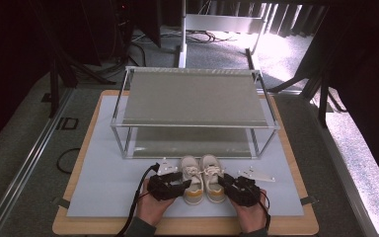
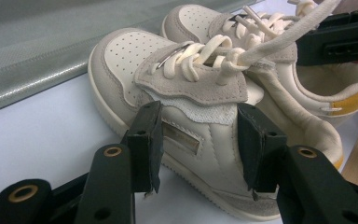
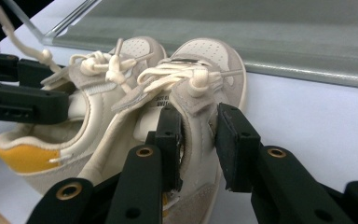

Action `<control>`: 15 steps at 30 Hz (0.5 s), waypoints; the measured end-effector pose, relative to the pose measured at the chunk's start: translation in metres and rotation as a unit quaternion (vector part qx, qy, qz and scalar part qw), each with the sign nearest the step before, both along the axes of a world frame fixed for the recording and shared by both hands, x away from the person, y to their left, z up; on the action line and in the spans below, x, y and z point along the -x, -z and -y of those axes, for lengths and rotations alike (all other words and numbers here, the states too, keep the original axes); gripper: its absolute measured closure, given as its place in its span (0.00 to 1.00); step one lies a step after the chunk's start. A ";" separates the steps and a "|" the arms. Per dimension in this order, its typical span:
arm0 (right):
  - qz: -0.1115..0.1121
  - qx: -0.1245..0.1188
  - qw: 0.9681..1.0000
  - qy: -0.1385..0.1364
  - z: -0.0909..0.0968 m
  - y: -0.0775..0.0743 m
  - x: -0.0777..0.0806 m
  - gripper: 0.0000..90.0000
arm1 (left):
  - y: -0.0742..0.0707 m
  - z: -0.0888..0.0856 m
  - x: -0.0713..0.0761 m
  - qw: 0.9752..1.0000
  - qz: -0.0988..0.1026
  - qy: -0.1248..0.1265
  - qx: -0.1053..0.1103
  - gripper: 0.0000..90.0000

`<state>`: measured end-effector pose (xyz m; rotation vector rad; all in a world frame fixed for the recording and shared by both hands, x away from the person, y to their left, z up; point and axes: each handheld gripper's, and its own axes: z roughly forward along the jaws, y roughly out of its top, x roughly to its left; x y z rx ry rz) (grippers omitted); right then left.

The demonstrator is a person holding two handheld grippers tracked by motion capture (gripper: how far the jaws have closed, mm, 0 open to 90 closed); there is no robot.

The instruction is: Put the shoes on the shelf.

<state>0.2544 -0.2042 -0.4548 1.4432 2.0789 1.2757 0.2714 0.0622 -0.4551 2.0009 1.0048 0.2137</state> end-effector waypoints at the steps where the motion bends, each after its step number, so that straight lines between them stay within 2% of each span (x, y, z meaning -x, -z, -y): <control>1: 0.002 -0.004 1.000 0.007 0.000 0.001 0.001 0.79 | 0.000 0.000 0.000 1.000 -0.001 -0.001 -0.001 0.60; 3: 0.006 -0.006 1.000 0.018 -0.001 0.003 0.003 0.80 | 0.000 0.000 0.000 1.000 -0.002 -0.001 0.001 0.60; 5: 0.018 0.011 0.999 0.028 -0.005 0.004 0.007 0.81 | 0.001 -0.001 0.000 1.000 -0.004 -0.004 0.005 0.60; 6: 0.021 0.011 0.999 0.031 -0.006 0.005 0.008 0.81 | 0.001 -0.002 -0.001 1.000 -0.006 -0.002 0.007 0.60; 11: 0.017 -0.006 0.998 0.054 -0.001 0.003 0.007 0.83 | -0.002 -0.006 -0.001 1.000 0.006 -0.001 0.002 0.66; 15: 0.019 -0.005 0.998 0.063 -0.003 0.005 0.009 0.84 | -0.004 -0.008 -0.001 1.000 0.007 -0.001 0.000 0.69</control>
